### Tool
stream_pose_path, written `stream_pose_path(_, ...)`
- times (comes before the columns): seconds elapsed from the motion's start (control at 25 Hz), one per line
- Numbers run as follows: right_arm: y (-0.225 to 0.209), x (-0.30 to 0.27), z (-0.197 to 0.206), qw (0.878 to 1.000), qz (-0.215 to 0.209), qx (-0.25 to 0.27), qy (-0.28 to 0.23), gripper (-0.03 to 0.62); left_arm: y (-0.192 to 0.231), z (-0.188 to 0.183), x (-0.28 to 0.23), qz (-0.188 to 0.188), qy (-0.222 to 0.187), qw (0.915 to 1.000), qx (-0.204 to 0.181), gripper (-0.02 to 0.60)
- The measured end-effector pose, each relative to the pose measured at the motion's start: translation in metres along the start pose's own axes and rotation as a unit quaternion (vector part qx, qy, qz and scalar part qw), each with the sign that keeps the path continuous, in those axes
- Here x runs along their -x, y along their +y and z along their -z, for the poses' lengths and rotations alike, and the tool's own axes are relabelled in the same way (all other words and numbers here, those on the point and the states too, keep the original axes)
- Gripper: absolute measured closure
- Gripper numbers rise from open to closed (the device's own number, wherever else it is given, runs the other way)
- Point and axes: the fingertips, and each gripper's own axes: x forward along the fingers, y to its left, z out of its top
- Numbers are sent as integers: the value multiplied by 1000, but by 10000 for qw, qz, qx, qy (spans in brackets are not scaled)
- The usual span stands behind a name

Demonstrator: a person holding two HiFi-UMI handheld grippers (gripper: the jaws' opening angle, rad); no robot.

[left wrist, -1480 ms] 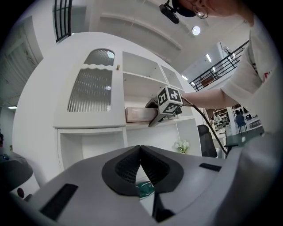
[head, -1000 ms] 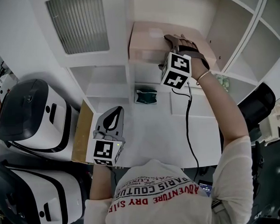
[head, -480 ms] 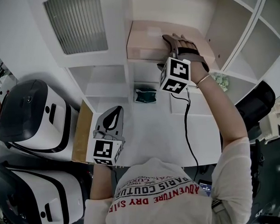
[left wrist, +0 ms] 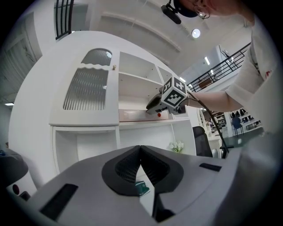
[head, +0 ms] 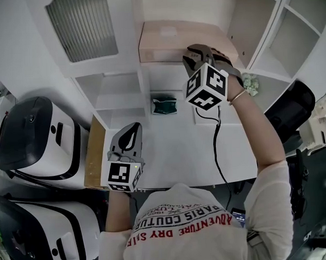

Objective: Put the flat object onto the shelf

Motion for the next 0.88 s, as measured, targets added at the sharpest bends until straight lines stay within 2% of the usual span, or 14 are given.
stream_pose_path(0.04,-2,5,0,9999,101,-106,-20,486,-2,1,2,25,9,10000,3,568)
stream_pose_path(0.12,3,15,3,9995,-23,-327,-23,557,-6,2,6,69,13,10000,7,568)
stream_pose_path(0.32,31,36,11,9964,-409,-739,-64,566,-16,1,14,185,4,9998,30,568)
stream_pose_path(0.48,57,53,18,9868,-578,-1441,-465,568,-22,1,16,241,37,9997,57,568)
stream_pose_path(0.6,74,68,27,9753,-426,-2000,-830,568,-25,-3,19,276,12,9996,27,568)
stream_pose_path(0.76,102,84,39,9459,-348,-3004,-1179,568,-27,-6,20,303,-33,9995,3,568)
stream_pose_path(0.88,120,92,50,9299,-274,-3440,-1276,568,-29,-5,19,323,-5,9995,0,568)
